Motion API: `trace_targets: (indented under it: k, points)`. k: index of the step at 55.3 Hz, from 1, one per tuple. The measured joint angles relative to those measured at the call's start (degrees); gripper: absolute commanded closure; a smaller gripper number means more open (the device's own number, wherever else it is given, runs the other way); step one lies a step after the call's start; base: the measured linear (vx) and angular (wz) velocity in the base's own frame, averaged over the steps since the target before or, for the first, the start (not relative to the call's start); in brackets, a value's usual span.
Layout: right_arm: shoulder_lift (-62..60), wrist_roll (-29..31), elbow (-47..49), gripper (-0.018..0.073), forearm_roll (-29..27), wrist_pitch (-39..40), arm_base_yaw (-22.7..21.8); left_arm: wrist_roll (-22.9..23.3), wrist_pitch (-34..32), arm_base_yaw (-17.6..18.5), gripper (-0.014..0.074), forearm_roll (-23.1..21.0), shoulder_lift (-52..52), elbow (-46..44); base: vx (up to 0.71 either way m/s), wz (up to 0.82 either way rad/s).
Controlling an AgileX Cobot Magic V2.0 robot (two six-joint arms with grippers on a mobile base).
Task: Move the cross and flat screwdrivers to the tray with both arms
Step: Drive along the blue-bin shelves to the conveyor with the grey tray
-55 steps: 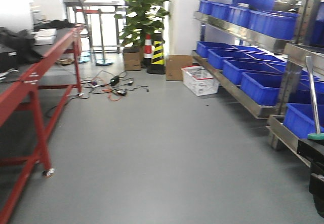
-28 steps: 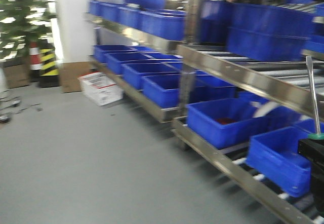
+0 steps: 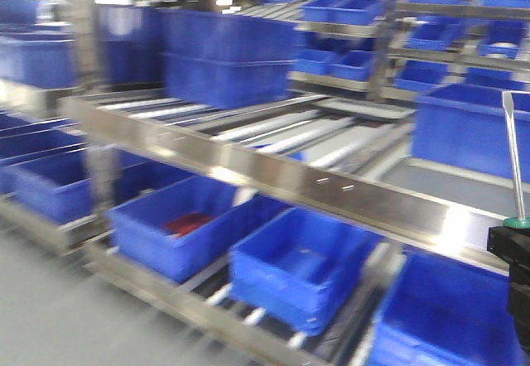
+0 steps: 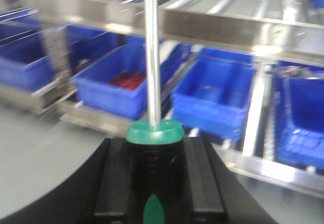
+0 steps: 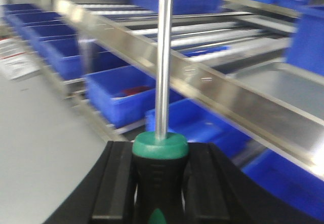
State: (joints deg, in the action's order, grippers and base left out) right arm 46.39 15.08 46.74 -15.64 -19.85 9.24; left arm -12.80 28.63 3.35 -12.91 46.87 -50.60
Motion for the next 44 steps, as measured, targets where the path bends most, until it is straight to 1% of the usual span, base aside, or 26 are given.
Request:
trace_targets:
  k: [29, 44]
  points:
    - [0.0, 0.0, 0.0, 0.0567, 0.0, 0.0, 0.0, 0.0, 0.0, 0.0, 0.0596, 0.0, 0.0, 0.0, 0.42, -0.68]
    - [0.0, 0.0, 0.0, 0.0567, 0.0, 0.0, 0.0, 0.0, 0.0, 0.0, 0.0596, 0.0, 0.2, 0.0, 0.4, -0.44]
